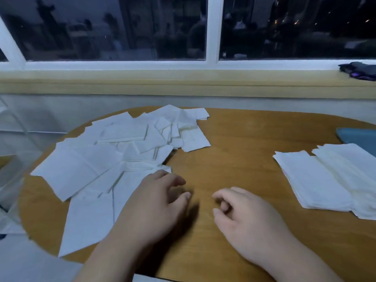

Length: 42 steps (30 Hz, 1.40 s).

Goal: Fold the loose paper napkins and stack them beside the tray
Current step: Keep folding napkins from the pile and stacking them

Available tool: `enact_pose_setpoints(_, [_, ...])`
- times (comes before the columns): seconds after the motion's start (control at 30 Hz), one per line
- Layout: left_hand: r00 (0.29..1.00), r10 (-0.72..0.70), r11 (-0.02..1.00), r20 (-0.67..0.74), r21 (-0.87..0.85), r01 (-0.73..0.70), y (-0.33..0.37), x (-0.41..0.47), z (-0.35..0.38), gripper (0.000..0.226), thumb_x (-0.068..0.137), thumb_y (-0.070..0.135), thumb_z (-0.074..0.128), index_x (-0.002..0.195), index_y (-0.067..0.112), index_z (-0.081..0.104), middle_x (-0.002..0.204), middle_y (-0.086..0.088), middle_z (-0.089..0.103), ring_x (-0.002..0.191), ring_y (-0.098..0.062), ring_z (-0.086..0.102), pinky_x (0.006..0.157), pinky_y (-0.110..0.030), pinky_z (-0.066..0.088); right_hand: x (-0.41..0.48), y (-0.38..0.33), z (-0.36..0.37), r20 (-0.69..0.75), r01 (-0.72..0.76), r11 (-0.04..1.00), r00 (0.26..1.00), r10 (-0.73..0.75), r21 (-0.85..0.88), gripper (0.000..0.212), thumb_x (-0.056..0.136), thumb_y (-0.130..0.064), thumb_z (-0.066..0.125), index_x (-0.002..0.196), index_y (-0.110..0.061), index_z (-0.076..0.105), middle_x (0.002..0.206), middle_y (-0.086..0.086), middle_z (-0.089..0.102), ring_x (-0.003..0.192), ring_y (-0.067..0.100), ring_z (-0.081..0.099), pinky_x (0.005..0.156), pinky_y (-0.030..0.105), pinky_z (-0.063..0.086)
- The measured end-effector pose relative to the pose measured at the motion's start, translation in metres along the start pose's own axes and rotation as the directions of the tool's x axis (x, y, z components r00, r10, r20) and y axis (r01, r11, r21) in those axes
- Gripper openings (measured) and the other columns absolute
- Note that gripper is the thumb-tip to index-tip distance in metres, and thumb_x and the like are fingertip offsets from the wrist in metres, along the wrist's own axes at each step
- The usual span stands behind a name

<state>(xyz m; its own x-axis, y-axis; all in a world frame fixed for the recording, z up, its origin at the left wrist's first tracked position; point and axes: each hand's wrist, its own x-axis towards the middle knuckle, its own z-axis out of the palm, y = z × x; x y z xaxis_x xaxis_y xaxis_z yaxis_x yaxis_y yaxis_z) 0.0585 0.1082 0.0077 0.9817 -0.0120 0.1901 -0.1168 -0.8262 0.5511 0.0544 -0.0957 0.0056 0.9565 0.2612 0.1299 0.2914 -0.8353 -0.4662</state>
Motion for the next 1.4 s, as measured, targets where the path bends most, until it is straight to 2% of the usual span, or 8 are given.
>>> enact_pose_setpoints(0.2, [0.994,-0.094,0.995,-0.058,-0.028,0.092,-0.047,-0.001,-0.044,0.017,0.089,0.039,0.063,0.106,0.043,0.062,0.101,0.028,0.055,0.098,0.005,0.053,0.076,-0.013,0.040,0.035,-0.060,0.032,0.112,0.185,0.981,0.978,-0.178,-0.056,0.028,0.095,-0.044,0.049,0.119,-0.034,0.059,0.114,-0.017,0.052,0.114,0.007,0.047,0.096,0.029,0.044])
enact_pose_setpoints(0.33, [0.986,-0.156,0.988,-0.063,-0.017,0.155,-0.073,-0.007,-0.064,0.024,0.090,0.029,0.059,0.110,0.044,0.061,0.103,0.026,0.057,0.096,0.006,0.055,0.080,-0.019,0.046,0.060,-0.092,0.052,0.117,0.222,0.974,0.969,-0.217,-0.034,0.032,0.095,-0.041,0.051,0.126,-0.036,0.058,0.121,-0.018,0.053,0.118,0.007,0.046,0.098,0.030,0.044])
enact_pose_setpoints(0.5, [0.971,-0.217,0.976,-0.095,-0.014,0.217,-0.103,-0.017,-0.085,0.031,0.092,0.020,0.057,0.108,0.046,0.058,0.102,0.025,0.058,0.095,0.005,0.055,0.076,-0.016,0.044,0.086,-0.109,0.073,0.144,0.238,0.971,0.962,-0.232,-0.024,0.034,0.098,-0.036,0.048,0.130,-0.034,0.057,0.127,-0.015,0.050,0.126,0.007,0.041,0.097,0.025,0.041])
enact_pose_setpoints(0.73, [0.955,-0.274,0.962,-0.115,-0.020,0.274,-0.130,-0.028,-0.099,0.029,0.092,0.020,0.058,0.112,0.042,0.062,0.101,0.022,0.060,0.089,0.002,0.057,0.075,-0.019,0.047,0.099,-0.131,0.092,0.191,0.306,0.946,0.940,-0.282,-0.110,0.034,0.098,-0.036,0.047,0.131,-0.033,0.056,0.128,-0.012,0.050,0.124,0.012,0.040,0.098,0.026,0.037])
enact_pose_setpoints(0.97, [0.984,-0.177,0.983,-0.025,-0.046,0.176,-0.124,-0.027,-0.095,0.027,0.096,0.027,0.056,0.116,0.045,0.059,0.103,0.024,0.058,0.091,0.005,0.056,0.075,-0.016,0.045,0.071,-0.112,0.080,0.179,0.327,0.932,0.937,-0.299,-0.155,0.028,0.098,-0.039,0.048,0.122,-0.038,0.062,0.120,-0.022,0.052,0.116,0.004,0.042,0.102,0.025,0.037])
enact_pose_setpoints(1.13, [0.993,-0.097,0.995,0.069,-0.026,0.099,-0.107,-0.025,-0.087,0.029,0.094,0.027,0.055,0.117,0.044,0.059,0.102,0.023,0.058,0.095,0.005,0.055,0.080,-0.019,0.046,0.041,-0.090,0.065,0.152,0.310,0.940,0.945,-0.289,-0.141,0.019,0.096,-0.025,0.051,0.103,-0.034,0.066,0.108,-0.023,0.054,0.108,0.001,0.045,0.100,0.024,0.038])
enact_pose_setpoints(1.27, [0.987,0.010,1.000,0.162,-0.020,-0.007,-0.085,-0.030,-0.074,0.028,0.094,0.024,0.056,0.116,0.042,0.060,0.104,0.020,0.056,0.094,0.002,0.054,0.075,-0.014,0.042,0.020,-0.069,0.052,0.163,0.294,0.943,0.949,-0.269,-0.156,0.020,0.092,-0.014,0.054,0.094,-0.030,0.067,0.105,-0.022,0.056,0.108,0.000,0.047,0.094,0.007,0.030])
enact_pose_setpoints(1.4, [0.965,0.149,0.988,0.216,0.003,-0.154,-0.062,-0.032,-0.053,0.031,0.093,0.025,0.056,0.119,0.041,0.061,0.112,0.021,0.055,0.108,0.001,0.048,0.092,-0.026,0.046,0.004,-0.048,0.035,0.204,0.282,0.950,0.946,-0.252,-0.134,0.023,0.087,-0.006,0.054,0.084,-0.027,0.065,0.107,-0.021,0.059,0.108,-0.002,0.049,0.085,0.003,0.032])
